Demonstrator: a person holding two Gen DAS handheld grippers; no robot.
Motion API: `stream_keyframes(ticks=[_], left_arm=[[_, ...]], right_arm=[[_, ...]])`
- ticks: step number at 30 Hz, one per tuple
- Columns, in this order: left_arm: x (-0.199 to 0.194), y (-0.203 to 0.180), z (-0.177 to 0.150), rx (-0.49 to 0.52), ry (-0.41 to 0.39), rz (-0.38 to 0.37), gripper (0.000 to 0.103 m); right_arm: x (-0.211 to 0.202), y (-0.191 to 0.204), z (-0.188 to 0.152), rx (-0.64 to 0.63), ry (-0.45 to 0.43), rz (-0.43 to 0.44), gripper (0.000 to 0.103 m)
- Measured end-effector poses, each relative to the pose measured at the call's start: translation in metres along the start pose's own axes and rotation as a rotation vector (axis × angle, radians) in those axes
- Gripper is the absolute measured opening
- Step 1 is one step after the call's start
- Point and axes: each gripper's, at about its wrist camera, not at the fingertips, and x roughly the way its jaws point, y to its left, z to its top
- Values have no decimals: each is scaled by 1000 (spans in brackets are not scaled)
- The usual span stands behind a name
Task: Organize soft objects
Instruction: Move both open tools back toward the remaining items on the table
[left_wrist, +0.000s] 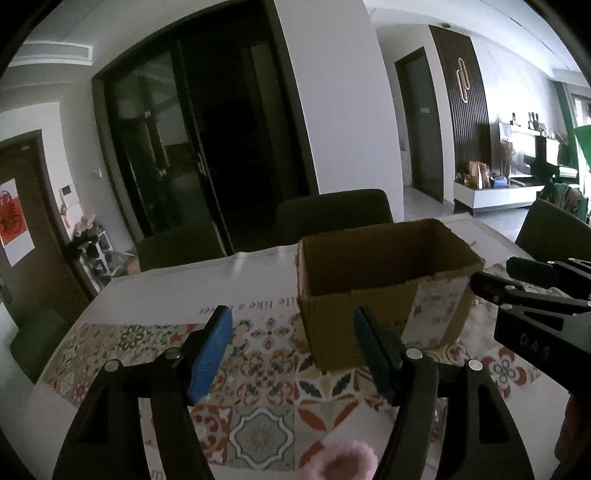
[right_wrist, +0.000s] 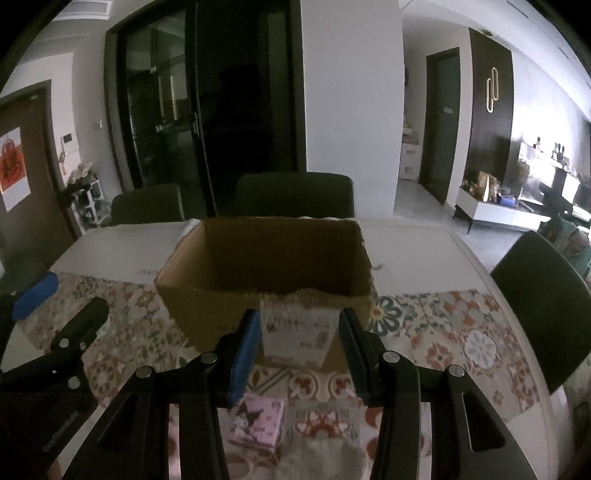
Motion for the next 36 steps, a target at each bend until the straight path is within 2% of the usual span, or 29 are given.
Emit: stream_keyframes(ticks=[2,6,14,20,28,36], left_arm=[[-5,0,-9,-13,8,-8,68],[-13,3,-28,-37,36,-18,68],[-27,6,-67,-76,114,-45,68],[-38,7,-99,-91,148,-48,68],[-44,10,-134,-97,171,-71,71],[-50,5,-153,-67,160,-79,75]], right_arm=[[-6,-1,-8,8,2,-8,46],[-18,0,-25,24,6,-17,53],[-37,7,-62,43,11,-44,53],[-40,9,-94,69,64,-40,53],[-40,14,-130,102,102,-39,53],[-34,10,-161,169,153,-41,53]])
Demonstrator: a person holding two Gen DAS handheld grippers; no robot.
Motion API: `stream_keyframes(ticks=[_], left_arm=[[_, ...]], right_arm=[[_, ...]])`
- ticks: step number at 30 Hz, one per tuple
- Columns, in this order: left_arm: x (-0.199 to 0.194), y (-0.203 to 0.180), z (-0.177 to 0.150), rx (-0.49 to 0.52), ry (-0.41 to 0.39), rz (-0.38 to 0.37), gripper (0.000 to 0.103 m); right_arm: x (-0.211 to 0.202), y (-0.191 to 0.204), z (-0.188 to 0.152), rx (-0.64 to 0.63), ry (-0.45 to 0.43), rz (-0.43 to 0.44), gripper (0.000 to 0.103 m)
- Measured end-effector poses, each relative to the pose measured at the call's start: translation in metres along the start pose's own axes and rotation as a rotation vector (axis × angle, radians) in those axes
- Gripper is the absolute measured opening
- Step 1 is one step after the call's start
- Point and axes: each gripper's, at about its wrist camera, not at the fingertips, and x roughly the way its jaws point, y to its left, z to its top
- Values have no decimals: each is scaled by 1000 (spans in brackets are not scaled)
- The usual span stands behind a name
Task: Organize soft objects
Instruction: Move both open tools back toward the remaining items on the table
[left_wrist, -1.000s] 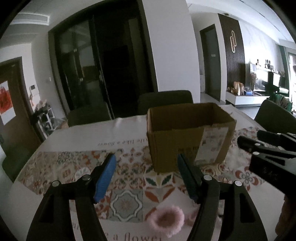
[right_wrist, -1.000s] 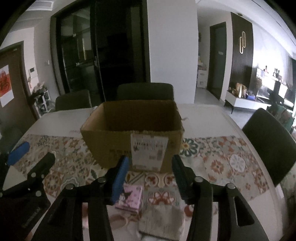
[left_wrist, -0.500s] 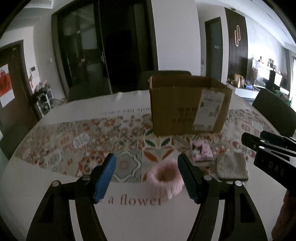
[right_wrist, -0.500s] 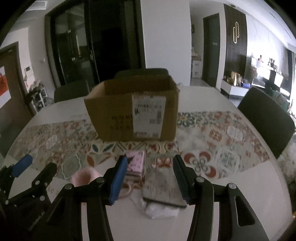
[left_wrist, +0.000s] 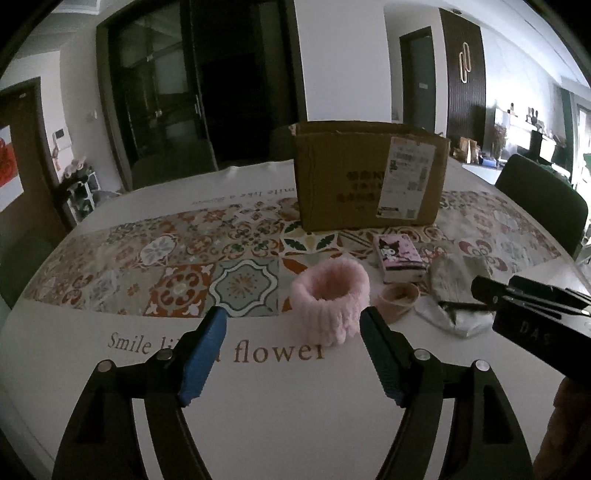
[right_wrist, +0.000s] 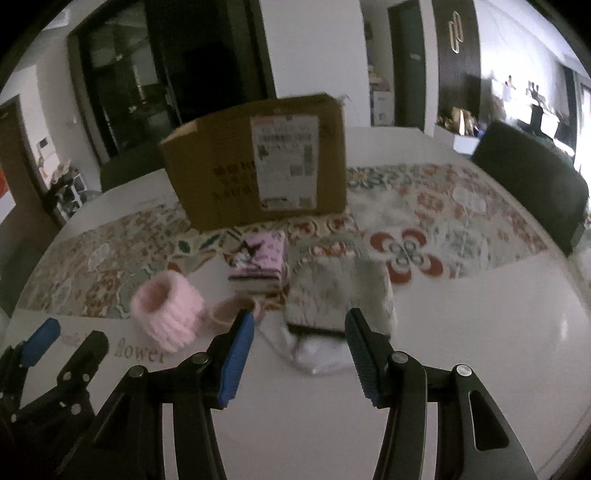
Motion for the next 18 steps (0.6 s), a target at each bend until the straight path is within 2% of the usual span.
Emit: stream_keyframes(ticks=[5,18], left_arm=[[3,-4,-8,14,6,-10,75],[11,-6,-17,18,30,-31,78]], right_arm=[[1,-7,-15,43,7,-38,53],[4,-14,-37,138,31,-66,53]])
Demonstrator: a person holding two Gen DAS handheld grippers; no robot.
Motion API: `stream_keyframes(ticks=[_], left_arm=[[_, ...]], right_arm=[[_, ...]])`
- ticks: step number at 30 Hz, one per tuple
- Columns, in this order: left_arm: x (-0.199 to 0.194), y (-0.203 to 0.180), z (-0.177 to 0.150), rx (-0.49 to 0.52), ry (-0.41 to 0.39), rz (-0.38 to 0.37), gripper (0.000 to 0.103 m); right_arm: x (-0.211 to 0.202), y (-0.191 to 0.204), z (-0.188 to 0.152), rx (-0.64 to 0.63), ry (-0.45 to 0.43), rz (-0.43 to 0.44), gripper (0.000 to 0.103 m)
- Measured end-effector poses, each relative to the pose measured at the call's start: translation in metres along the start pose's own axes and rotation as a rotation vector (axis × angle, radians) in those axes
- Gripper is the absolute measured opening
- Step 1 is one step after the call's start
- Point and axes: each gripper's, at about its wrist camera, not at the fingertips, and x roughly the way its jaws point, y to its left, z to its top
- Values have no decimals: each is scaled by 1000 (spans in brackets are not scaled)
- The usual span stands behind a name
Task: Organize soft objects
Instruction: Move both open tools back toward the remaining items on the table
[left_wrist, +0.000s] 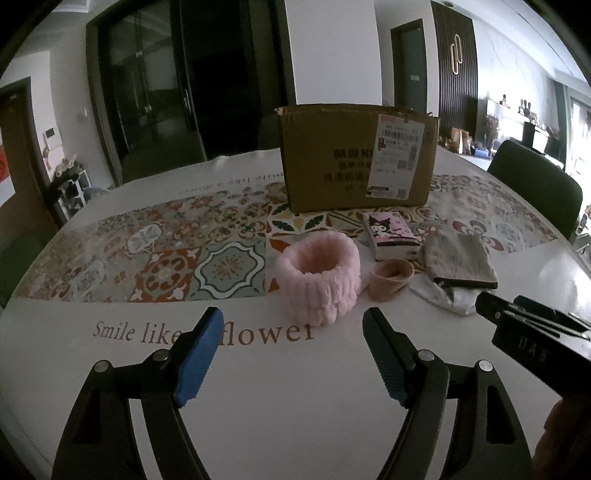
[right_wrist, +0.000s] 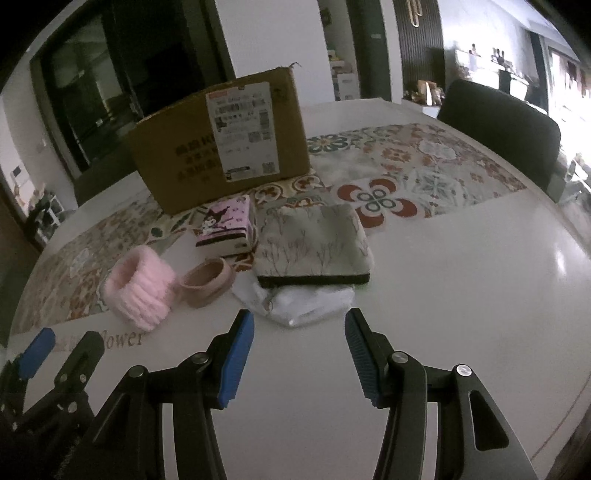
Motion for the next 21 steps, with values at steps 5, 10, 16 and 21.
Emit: stream_keyframes(ticks=[5,10,16,21], left_arm=[[1,-1,-1,1,-1,-2,78],[2,-4,-2,1,-3,-10,78],[4,-8,-4,14,-14,-17,78],[9,-9,-4,8,-17,-23,79]], right_arm=[[2,-1,-5,14,-6,-13,53],[-1,-8,-6,52,-32,-2,53],[2,-14,-6,79,-36,8,53],[4,-19,-4,105,-45,9,53]])
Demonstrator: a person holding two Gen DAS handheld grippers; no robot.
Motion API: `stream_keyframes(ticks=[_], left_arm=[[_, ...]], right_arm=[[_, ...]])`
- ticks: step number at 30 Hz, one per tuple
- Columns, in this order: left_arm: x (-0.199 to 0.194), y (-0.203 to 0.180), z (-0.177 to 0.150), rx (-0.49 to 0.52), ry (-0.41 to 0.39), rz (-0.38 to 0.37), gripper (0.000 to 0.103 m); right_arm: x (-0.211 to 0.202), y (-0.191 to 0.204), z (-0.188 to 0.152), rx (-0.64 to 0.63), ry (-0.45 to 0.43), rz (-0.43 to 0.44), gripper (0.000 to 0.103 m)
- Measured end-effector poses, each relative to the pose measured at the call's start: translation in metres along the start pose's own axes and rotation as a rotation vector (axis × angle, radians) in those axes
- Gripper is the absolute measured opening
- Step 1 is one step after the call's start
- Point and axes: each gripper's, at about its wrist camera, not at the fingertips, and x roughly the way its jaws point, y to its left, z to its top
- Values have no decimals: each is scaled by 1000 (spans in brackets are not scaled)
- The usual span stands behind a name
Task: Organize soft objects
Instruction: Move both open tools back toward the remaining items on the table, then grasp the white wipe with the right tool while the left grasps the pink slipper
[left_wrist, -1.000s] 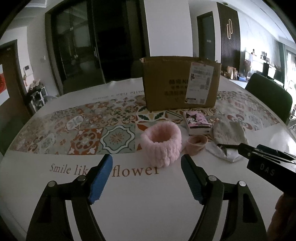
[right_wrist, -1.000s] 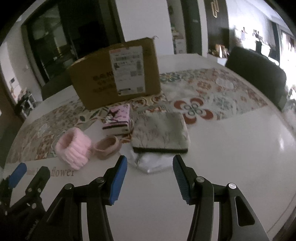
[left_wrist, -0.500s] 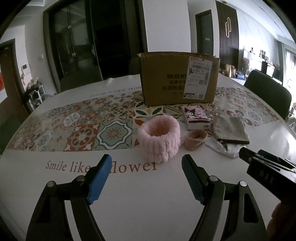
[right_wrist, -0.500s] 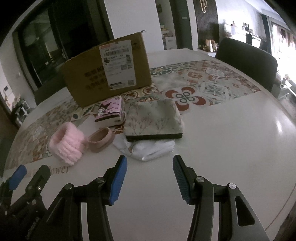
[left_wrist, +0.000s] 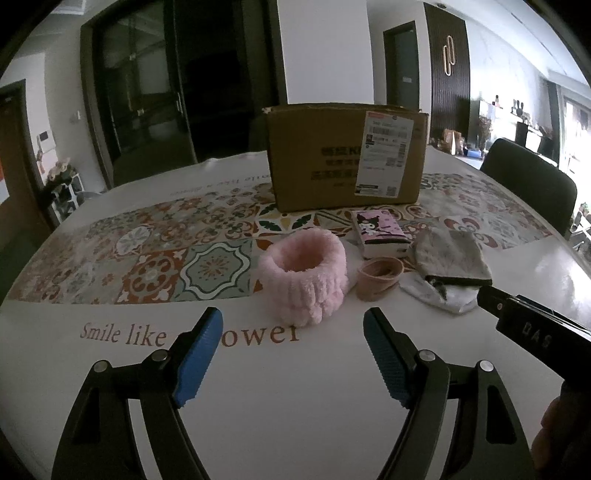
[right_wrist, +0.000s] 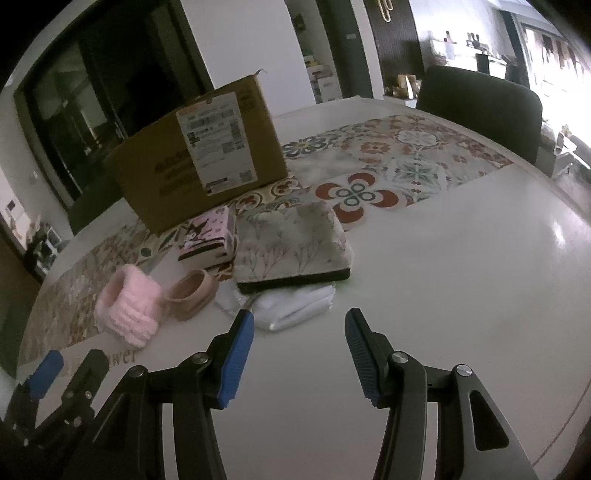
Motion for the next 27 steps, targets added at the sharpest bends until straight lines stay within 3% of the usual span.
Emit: stream_keyframes(ticks=[3,15,23,27], left_arm=[[5,3,2,-14,3,-7,79],[37,11,15,-6,20,-46,81],[63,11,18,4,57,-67,82],[70,15,20,-26,65,-88,74]], right_arm=[[3,0,0,-4,11,10,62],[29,22,3,-73,80,48,62],[44,30,8,-109,102,16,62],[49,36,11,-147,99,-10,60]])
